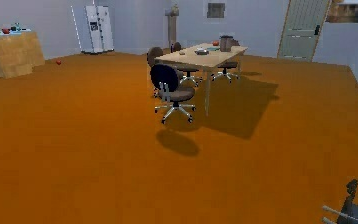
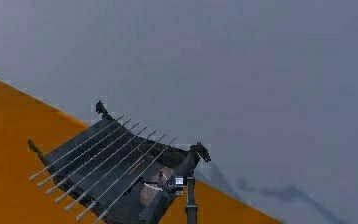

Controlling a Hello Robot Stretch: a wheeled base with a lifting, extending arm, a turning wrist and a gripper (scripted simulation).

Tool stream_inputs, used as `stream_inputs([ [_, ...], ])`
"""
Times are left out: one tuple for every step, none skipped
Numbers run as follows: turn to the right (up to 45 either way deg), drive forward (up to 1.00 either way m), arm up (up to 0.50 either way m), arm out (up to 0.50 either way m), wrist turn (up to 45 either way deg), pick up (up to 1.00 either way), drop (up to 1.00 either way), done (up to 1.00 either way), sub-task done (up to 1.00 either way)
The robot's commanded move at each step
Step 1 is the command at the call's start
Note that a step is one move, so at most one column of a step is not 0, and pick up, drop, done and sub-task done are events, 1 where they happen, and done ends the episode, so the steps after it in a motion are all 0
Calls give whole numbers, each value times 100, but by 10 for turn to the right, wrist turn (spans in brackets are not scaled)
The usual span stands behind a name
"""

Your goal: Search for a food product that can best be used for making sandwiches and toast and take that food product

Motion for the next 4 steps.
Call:
stream_inputs([
  [0, 0, -30, 0, 0, 0, 0, 0, 0],
  [0, 0, 0, 0, 0, 100, 0, 0, 0],
  [0, 0, 10, 0, 0, 0, 0, 0, 0],
  [0, 0, 0, 0, 0, 0, 0, 100, 0],
])
